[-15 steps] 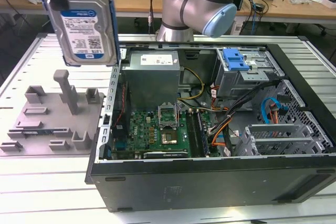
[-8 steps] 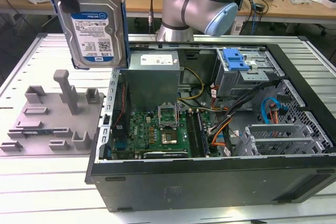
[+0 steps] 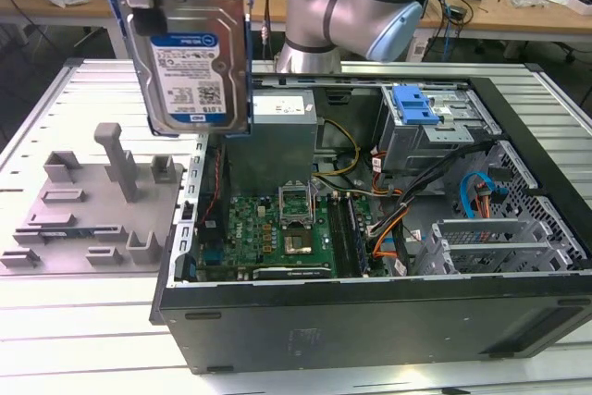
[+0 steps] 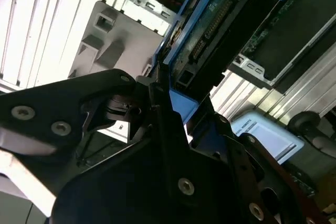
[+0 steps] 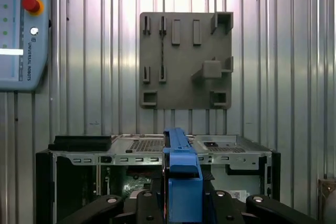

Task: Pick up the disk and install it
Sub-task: 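Pick up the disk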

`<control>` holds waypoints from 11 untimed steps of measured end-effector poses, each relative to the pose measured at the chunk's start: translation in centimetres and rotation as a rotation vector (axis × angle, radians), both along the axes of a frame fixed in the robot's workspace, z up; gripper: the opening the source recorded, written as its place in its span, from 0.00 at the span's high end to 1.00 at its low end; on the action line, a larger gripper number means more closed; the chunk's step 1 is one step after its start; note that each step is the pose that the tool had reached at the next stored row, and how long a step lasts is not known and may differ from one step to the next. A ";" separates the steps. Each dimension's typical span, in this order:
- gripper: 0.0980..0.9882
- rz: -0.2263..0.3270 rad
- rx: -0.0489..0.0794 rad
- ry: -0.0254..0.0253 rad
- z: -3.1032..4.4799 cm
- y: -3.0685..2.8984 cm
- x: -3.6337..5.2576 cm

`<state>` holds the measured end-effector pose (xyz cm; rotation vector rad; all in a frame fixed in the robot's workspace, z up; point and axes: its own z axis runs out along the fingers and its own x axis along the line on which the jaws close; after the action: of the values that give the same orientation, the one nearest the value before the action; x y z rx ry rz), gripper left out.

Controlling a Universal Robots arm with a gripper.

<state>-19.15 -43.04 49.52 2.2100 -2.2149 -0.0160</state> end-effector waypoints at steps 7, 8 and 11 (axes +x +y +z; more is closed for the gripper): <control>0.70 0.000 0.002 0.0000 0.07 -2.40 3.29; 0.70 0.000 0.002 0.0000 0.07 -2.62 3.70; 0.70 0.000 0.002 0.0000 0.07 -3.32 5.17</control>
<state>-13.97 -46.35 49.59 2.2107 -2.2157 -0.0178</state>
